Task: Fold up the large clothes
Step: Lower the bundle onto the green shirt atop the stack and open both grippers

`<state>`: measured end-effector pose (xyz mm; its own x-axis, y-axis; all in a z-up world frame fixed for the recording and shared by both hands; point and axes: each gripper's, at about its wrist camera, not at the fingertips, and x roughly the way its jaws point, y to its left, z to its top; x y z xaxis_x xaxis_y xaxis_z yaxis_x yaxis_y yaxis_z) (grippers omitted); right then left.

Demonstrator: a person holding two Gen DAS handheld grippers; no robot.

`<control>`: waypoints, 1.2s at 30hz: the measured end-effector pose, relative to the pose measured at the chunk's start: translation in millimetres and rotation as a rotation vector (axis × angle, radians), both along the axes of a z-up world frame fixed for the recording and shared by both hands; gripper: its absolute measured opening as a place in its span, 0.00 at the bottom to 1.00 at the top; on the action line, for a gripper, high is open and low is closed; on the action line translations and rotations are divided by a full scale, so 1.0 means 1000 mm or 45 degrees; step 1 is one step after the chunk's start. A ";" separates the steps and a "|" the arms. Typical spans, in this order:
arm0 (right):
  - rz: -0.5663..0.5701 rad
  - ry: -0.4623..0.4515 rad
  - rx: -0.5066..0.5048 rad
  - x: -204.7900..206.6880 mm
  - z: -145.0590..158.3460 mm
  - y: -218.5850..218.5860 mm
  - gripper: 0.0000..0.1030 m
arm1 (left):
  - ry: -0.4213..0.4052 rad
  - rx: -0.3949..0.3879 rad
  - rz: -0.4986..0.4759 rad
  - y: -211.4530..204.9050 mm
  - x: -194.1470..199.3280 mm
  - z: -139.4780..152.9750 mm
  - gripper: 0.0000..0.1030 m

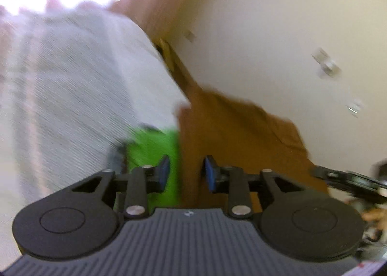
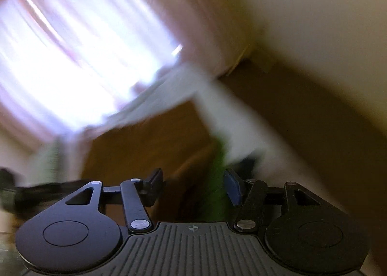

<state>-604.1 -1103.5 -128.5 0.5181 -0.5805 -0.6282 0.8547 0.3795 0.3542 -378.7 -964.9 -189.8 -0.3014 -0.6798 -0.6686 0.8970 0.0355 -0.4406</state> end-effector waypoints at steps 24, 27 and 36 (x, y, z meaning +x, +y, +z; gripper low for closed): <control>0.138 0.312 -0.432 0.039 -0.020 0.152 0.45 | -0.383 -0.228 -0.127 0.075 -0.094 0.027 0.29; 0.132 0.381 -0.410 0.054 -0.054 0.147 0.38 | -0.431 -0.199 -0.197 0.091 -0.123 0.013 0.33; 0.100 0.362 -0.248 0.049 -0.028 0.144 0.40 | -0.516 -0.100 -0.112 0.095 -0.142 0.009 0.40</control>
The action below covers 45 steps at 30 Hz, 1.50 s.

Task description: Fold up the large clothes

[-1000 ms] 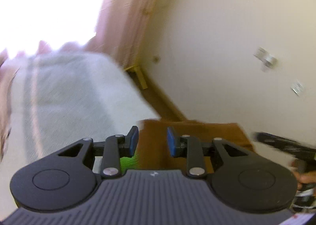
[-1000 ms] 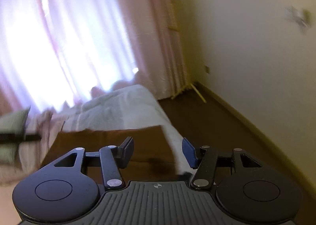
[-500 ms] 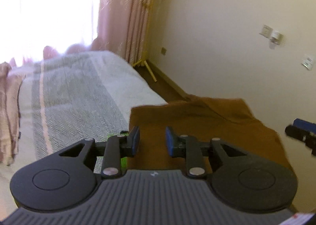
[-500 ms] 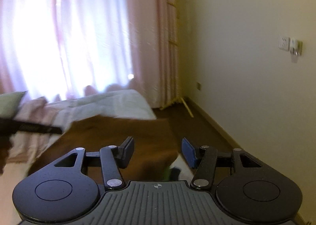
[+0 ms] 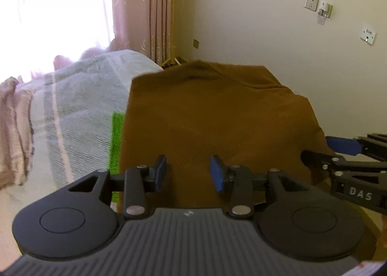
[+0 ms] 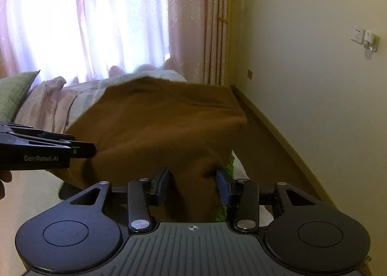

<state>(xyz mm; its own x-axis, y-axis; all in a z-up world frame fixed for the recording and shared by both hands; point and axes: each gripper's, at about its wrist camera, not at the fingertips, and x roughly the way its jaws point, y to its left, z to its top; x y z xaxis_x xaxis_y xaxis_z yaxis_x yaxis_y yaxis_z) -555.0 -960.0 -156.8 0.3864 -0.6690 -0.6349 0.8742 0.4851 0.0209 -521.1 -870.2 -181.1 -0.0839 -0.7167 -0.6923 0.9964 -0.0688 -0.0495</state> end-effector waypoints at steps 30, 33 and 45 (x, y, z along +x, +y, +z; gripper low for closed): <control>-0.162 -0.154 0.146 -0.003 0.098 0.336 0.63 | -0.043 0.005 -0.025 0.329 0.076 0.101 0.77; -0.174 -0.156 0.135 -0.003 0.101 0.362 0.63 | -0.048 -0.006 -0.040 0.356 0.082 0.103 0.78; -0.222 -0.155 0.104 -0.008 0.101 0.410 0.63 | -0.057 -0.038 -0.093 0.407 0.081 0.106 0.81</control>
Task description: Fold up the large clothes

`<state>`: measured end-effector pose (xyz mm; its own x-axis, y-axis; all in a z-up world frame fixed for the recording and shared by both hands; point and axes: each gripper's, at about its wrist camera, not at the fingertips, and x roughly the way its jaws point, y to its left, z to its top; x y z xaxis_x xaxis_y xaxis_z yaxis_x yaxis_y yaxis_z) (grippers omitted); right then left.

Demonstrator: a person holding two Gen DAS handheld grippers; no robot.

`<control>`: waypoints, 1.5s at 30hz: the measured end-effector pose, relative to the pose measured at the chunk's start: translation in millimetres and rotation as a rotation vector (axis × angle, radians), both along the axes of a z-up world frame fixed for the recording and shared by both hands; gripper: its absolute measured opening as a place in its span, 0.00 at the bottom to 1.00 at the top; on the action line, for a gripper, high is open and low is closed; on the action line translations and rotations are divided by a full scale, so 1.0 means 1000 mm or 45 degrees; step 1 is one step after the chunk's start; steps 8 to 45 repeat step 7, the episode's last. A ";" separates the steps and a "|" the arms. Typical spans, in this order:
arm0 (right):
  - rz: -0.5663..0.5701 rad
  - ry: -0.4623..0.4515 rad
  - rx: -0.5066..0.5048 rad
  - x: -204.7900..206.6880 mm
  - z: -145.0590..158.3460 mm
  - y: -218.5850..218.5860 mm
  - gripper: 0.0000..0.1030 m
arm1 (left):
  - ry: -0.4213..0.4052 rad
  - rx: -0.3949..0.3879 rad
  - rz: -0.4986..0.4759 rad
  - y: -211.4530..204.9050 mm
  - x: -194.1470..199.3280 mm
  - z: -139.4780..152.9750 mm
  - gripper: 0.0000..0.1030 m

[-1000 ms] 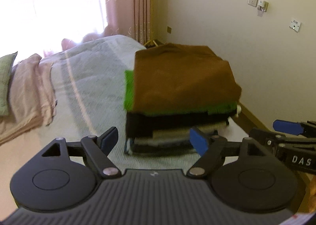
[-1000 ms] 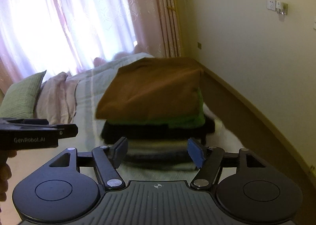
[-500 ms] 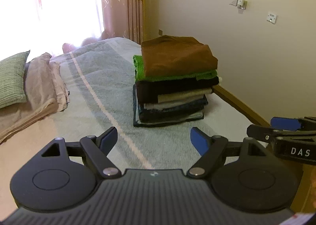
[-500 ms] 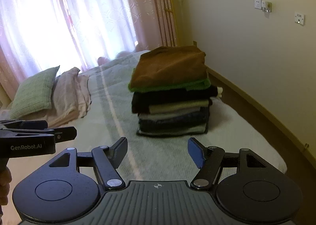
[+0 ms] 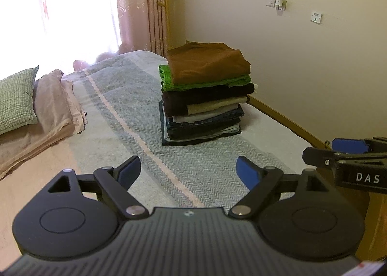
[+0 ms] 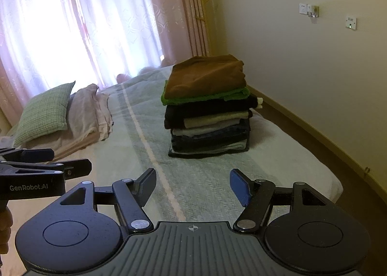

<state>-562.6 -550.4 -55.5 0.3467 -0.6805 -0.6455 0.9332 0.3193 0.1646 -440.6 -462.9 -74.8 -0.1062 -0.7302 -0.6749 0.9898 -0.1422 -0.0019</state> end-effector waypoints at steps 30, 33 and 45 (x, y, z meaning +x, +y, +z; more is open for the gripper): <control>-0.014 0.001 -0.004 -0.002 -0.002 0.006 0.63 | -0.026 -0.034 -0.006 0.007 -0.005 -0.001 0.82; -0.014 0.001 -0.004 -0.002 -0.002 0.006 0.63 | -0.026 -0.034 -0.006 0.007 -0.005 -0.001 0.82; -0.014 0.001 -0.004 -0.002 -0.002 0.006 0.63 | -0.026 -0.034 -0.006 0.007 -0.005 -0.001 0.82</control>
